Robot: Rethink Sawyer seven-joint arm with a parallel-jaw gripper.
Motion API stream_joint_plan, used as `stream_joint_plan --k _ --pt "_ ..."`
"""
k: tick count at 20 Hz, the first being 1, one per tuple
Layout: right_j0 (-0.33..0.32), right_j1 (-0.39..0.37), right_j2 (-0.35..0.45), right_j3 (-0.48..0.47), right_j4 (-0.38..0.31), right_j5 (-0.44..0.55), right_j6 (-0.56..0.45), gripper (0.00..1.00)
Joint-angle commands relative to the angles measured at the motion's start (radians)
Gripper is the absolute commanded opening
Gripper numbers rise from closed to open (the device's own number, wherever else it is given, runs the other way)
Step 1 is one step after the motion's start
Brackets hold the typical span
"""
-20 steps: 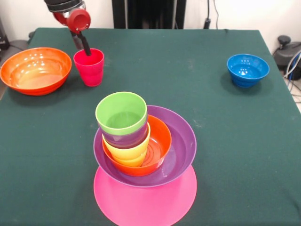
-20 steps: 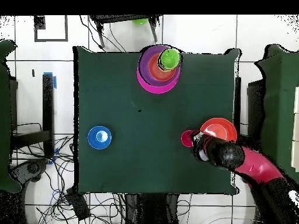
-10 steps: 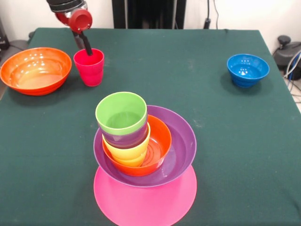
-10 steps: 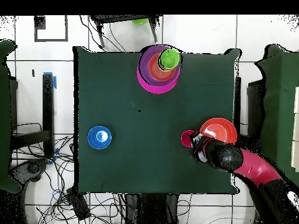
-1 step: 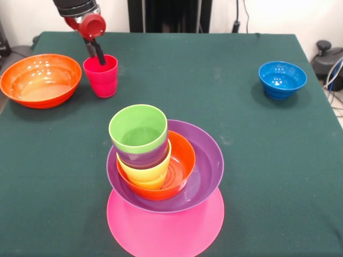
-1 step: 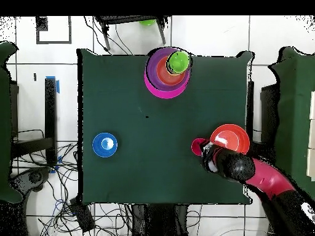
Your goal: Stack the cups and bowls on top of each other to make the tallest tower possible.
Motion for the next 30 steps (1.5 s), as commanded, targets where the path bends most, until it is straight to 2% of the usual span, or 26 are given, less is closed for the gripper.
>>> stream_joint_plan --k 1,10,19,25,30 --pt "0.042 0.030 -0.035 0.055 -0.091 -0.055 -0.022 1.00" --pt "0.048 -0.008 -0.032 0.103 -0.071 -0.057 -0.010 1.00" --pt "0.082 -0.025 -0.022 0.130 -0.044 -0.066 0.021 1.00" --pt "0.137 -0.056 0.024 0.207 0.014 -0.100 0.078 1.00" --pt "0.229 -0.096 0.070 0.243 0.070 -0.191 0.141 1.00"
